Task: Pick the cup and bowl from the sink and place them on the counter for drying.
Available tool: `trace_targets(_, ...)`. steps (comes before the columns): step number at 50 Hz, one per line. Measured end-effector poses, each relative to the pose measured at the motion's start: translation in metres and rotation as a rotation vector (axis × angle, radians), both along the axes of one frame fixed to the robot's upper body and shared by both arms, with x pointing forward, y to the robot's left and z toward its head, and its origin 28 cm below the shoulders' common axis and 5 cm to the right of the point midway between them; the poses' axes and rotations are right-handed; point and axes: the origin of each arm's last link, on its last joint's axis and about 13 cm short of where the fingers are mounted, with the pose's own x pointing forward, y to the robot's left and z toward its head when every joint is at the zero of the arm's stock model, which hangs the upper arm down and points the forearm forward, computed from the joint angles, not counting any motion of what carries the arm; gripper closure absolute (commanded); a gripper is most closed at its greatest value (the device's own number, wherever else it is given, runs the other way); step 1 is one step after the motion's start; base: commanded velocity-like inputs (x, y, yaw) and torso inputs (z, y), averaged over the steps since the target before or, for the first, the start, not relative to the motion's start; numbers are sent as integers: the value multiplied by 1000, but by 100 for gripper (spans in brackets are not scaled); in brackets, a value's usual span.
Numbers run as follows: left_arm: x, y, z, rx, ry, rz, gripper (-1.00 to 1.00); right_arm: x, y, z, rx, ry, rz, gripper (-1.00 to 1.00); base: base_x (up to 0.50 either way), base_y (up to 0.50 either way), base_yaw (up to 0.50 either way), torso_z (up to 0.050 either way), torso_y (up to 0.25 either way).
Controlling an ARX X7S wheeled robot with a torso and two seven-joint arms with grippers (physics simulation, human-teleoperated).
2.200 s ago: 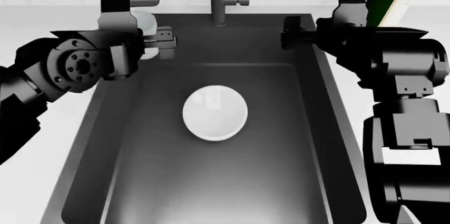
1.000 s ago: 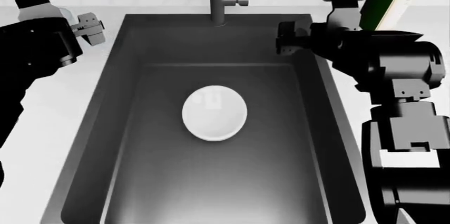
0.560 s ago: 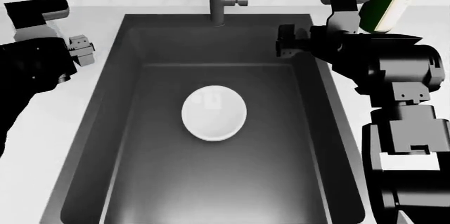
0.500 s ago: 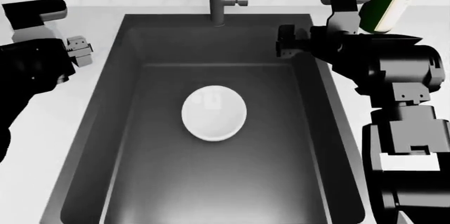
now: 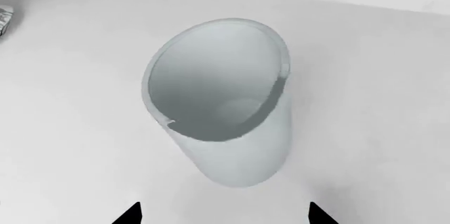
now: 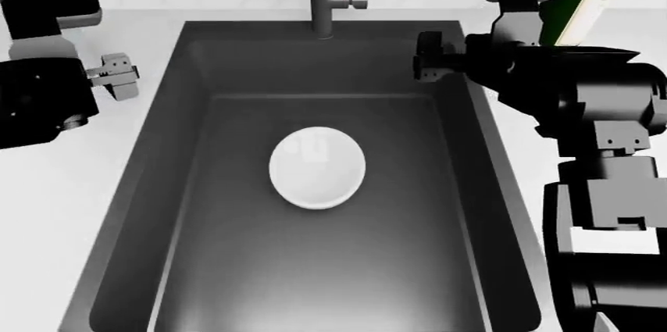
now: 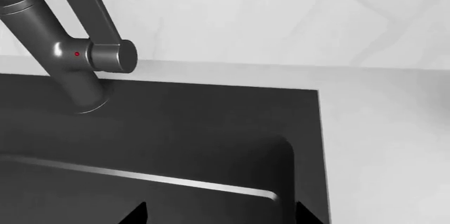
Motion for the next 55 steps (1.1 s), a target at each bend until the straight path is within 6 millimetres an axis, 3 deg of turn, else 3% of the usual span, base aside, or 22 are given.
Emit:
trace_targets(20, -52, -8, 44, -48, -57, -231, -100, -7, 2, 8, -2, 67, 83, -100, 0, 0, 0, 0, 0)
trace_targets(40, -102, -18, 70, -38, -104, -459, -100, 7, 39, 25, -19, 174, 255, -100, 0, 0, 0, 0, 0)
trace_targets(55, -120, -19, 71, -33, -132, -494, -100, 16, 58, -4, 89, 306, 280, -100, 0, 0, 0, 0, -1)
